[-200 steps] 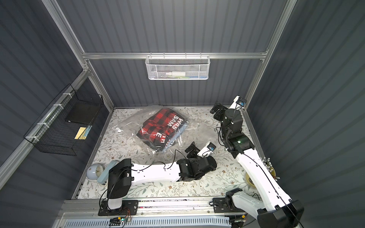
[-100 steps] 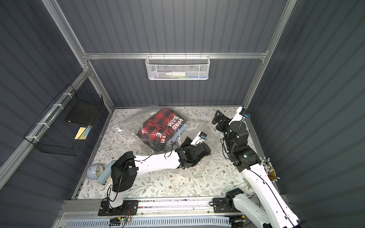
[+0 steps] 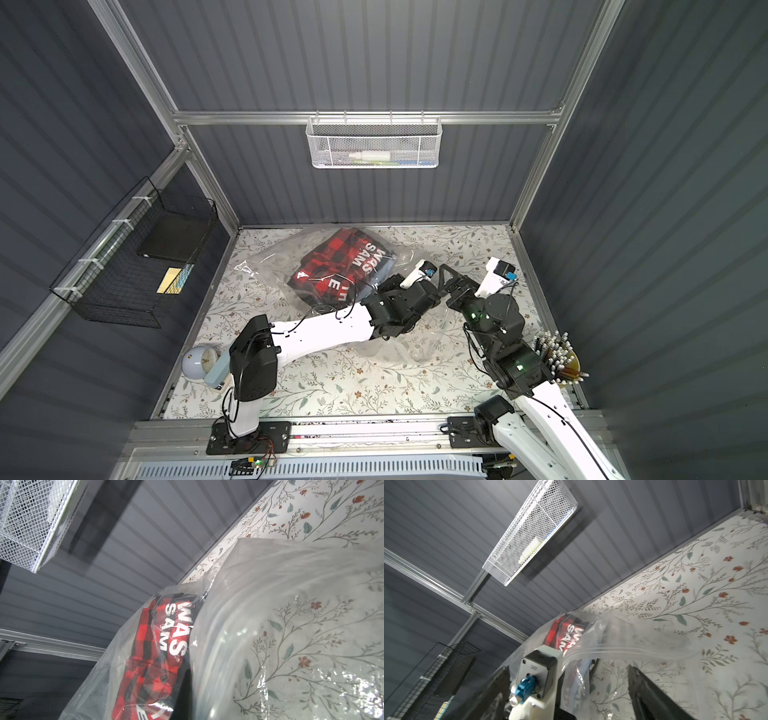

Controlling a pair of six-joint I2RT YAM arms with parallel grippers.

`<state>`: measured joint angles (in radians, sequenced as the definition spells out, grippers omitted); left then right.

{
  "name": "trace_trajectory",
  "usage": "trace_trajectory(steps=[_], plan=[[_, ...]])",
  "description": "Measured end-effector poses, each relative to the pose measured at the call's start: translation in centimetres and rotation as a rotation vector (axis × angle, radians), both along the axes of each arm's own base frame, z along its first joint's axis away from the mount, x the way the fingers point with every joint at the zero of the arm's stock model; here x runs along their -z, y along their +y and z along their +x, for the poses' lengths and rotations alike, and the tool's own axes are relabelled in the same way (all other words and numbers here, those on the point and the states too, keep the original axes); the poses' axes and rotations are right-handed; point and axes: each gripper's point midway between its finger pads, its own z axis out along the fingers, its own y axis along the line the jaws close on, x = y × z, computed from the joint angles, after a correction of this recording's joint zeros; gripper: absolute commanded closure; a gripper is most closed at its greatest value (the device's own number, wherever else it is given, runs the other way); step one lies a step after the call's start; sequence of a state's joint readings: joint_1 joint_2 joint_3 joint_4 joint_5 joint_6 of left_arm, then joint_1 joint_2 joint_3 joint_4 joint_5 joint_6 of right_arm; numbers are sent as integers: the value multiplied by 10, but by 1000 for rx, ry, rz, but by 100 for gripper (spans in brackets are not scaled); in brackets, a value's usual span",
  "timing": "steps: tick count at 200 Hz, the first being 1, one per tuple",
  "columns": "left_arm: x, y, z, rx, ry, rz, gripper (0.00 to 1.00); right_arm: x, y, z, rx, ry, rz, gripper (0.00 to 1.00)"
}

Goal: Take the shirt out of the vacuum bag
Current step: Open the vacuum bag at the center of the board.

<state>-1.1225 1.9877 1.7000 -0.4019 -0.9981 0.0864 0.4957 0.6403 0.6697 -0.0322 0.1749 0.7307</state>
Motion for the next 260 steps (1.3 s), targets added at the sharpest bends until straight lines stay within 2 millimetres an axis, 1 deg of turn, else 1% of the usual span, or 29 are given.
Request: trace_trajectory(steps=[34, 54, 57, 64, 78, 85, 94, 101, 114, 127, 135, 147, 153, 183, 197, 218, 260], plan=[[-4, 14, -1, -15, -6, 82, 100, 5, 5, 2, -2, -27, 97, 14], [-9, 21, -3, -16, -17, 103, 100, 11, 2, -2, 12, -18, 111, 13], [-12, 22, -3, -17, -21, 97, 100, 13, 1, -3, 12, -14, 103, 12], [-21, 22, -1, -20, -38, 66, 100, 25, 2, -8, 1, 13, 79, 11], [-45, 27, 0, -34, -74, 0, 100, 47, 1, -17, -4, 63, 28, 10], [-54, 30, 1, -39, -86, -26, 100, 54, -3, -19, 11, 81, 0, 9], [-64, 34, 1, -47, -100, -54, 100, 58, -10, -20, 42, 96, -31, 9], [-70, 36, 1, -52, -106, -72, 100, 57, -15, -20, 65, 103, -54, 9], [-71, 38, 1, -60, -109, -91, 100, 45, -22, -19, 104, 99, -79, 9], [-68, 39, 2, -66, -105, -93, 100, 34, -24, -17, 114, 84, -81, 9], [-67, 40, 2, -68, -104, -96, 100, 32, -23, -16, 114, 80, -78, 9], [-66, 41, 3, -72, -103, -99, 100, 39, -17, -15, 87, 86, -74, 9], [-66, 41, 3, -74, -103, -99, 100, 46, -12, -14, 66, 96, -73, 9], [-66, 41, 3, -73, -102, -97, 100, 101, 20, -9, -69, 204, -70, 9], [-66, 42, 3, -73, -100, -93, 100, 119, 34, -7, -129, 255, -66, 11], [-71, 45, 1, -71, -100, -96, 100, 125, 53, -4, -205, 276, -38, 14], [-95, 59, -7, -79, -117, -167, 100, 134, 86, 8, -325, 286, 4, 19]])
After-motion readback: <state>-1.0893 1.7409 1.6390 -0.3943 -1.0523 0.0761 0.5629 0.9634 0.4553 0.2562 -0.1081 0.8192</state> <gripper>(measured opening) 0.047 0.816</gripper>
